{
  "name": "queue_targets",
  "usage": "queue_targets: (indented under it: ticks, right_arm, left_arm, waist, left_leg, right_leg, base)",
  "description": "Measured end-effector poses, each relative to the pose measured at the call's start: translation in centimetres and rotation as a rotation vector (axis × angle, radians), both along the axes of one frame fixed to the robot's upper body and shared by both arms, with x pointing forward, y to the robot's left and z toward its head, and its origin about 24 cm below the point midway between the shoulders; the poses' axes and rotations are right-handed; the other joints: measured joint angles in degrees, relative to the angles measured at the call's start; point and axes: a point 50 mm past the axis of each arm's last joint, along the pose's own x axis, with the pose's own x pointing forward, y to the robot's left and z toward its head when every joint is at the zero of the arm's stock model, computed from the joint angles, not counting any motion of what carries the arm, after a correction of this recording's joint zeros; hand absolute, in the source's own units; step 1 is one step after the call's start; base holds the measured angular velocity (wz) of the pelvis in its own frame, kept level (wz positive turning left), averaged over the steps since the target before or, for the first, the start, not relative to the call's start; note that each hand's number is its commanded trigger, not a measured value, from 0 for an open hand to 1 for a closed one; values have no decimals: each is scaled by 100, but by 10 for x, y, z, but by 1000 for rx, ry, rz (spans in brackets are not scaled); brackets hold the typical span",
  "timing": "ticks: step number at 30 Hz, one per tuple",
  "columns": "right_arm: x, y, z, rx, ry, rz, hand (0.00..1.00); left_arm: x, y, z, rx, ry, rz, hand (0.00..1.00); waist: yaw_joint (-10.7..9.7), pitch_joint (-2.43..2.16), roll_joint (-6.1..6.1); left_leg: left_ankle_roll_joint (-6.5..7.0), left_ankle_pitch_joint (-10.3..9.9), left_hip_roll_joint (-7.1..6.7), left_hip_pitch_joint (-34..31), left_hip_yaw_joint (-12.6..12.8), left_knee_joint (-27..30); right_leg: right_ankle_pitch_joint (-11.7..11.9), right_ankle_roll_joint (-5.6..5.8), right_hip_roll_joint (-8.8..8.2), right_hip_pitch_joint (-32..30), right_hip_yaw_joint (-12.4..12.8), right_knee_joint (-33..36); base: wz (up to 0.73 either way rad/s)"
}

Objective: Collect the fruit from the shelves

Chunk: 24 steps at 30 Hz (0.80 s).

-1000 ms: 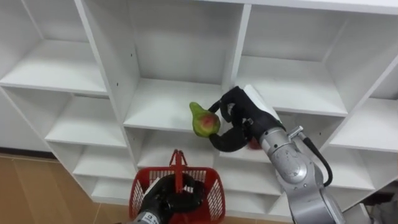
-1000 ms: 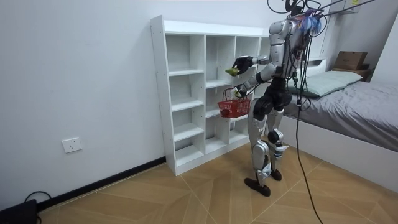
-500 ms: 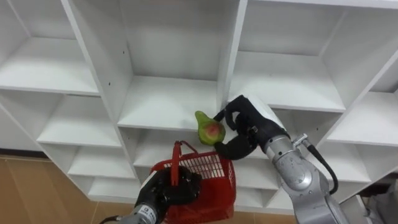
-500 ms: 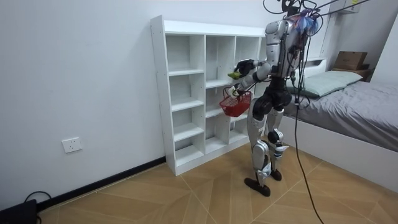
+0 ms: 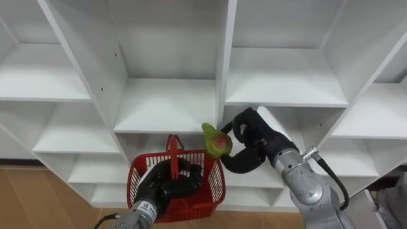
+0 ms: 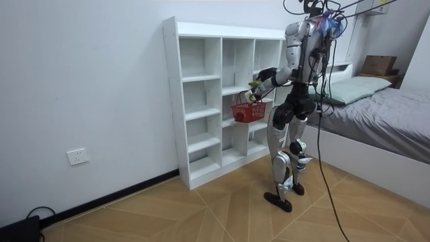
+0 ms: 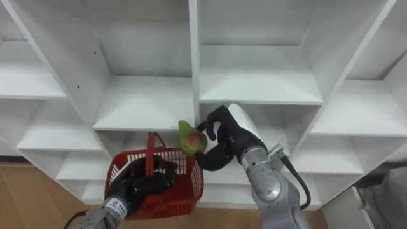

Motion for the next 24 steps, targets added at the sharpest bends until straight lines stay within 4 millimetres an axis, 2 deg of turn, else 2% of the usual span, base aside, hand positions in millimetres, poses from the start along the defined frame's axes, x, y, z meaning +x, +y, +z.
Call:
queue_targets:
  ticks: [11,24]
  right_arm:
    - [-2,-1,-2,-1,11,-1,100]
    - [-10,8,-10,-16,53,32,100]
  left_arm:
    - [1,-1,2,-2,-9,1,100]
    - [3,-1,3,6,-9,12,100]
  waist:
    - [19,0,-4]
    - [20,32,32]
  left_leg:
    - [-5,-3,0,-83,66,9]
    - [-9,-6,3,-87,63,4]
  right_leg:
    - [7,-12,11,-78,37,4]
    - [7,-12,10,-79,-5,-6]
  base:
    - [-2]
    - [0]
